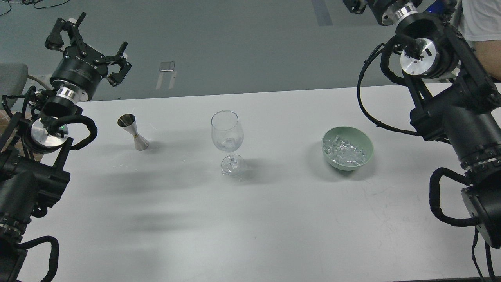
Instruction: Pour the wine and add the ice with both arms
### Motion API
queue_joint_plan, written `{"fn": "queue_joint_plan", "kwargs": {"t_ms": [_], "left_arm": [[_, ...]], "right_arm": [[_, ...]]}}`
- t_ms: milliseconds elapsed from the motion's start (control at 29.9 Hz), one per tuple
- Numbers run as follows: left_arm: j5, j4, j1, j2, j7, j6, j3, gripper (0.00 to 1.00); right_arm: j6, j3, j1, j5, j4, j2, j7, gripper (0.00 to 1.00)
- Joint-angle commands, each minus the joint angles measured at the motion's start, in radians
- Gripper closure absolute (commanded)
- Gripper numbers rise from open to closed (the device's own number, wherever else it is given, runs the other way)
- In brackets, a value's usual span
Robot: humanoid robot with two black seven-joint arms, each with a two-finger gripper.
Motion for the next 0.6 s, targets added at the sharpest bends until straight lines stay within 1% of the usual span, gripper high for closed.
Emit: {"fn": "queue_joint_plan", "kwargs": {"t_ms": [0, 33, 67, 200, 401, 434, 568], "left_arm": [[0.055, 0.001, 0.002, -0.002, -0.063, 0.008, 0.0, 0.02], [0.069, 0.001, 0.002, 0.0, -0.086, 0.008, 0.002, 0.02], [0.081, 0.001, 0.002, 0.0, -0.095, 0.01, 0.002, 0.02], [0.092, 0.004, 0.002, 0.003, -0.094, 0.011, 0.003, 0.02], [0.153, 0.008, -0.002, -0.003, -0.098, 0.065, 0.003, 0.02], [0.174, 0.008, -0.002, -0.003, -0.098, 0.065, 0.003, 0.02], [0.181, 0.008, -0.007, -0.003, -0.097, 0.063, 0.003, 0.02]], "right_arm": [[0.051, 0.004, -0.021, 0.01, -0.04, 0.024, 0.002, 0.01], [0.058, 0.004, -0.023, 0.011, -0.069, 0.037, 0.002, 0.01], [0.06, 0.005, -0.023, 0.011, -0.092, 0.041, 0.003, 0.01], [0.065, 0.004, -0.026, 0.019, -0.11, 0.042, 0.006, 0.0], [0.069, 0.004, -0.041, 0.026, -0.112, 0.057, 0.034, 0.0], [0.069, 0.004, -0.04, 0.026, -0.113, 0.056, 0.04, 0.0], [0.072, 0.002, -0.038, 0.026, -0.11, 0.053, 0.04, 0.0]]}}
